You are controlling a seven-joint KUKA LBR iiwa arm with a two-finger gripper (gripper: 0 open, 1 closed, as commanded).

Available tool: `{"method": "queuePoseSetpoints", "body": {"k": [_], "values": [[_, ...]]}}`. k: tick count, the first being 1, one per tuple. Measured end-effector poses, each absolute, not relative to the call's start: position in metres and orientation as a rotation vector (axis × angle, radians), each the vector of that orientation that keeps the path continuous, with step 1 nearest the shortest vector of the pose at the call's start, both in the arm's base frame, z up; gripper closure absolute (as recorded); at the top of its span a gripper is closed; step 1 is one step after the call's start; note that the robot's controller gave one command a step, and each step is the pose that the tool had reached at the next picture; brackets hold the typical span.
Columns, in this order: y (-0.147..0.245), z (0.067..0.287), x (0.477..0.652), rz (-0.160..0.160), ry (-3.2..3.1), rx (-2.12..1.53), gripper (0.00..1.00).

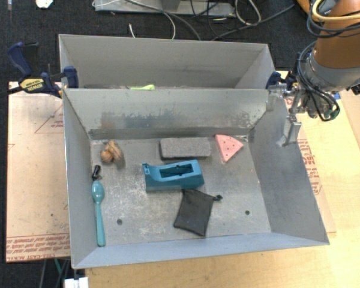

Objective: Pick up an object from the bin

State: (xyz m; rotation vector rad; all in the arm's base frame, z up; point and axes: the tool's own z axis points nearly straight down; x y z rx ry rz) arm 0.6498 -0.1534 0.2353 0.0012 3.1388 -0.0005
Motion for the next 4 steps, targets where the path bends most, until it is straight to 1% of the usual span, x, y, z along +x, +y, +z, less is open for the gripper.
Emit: {"method": "queuePoseSetpoints", "body": {"k": [1, 2, 3, 4], "values": [[-0.136, 0.154, 0.639, 0.002, 3.133, 0.116, 0.0], [-0.122, 0.134, 0.619, -0.002, 3.131, 0.086, 0.0], [-0.087, 0.078, 0.592, 0.003, 3.125, 0.186, 0.0], [-0.07, 0.069, 0.586, -0.003, 3.11, 0.222, 0.0]]}}
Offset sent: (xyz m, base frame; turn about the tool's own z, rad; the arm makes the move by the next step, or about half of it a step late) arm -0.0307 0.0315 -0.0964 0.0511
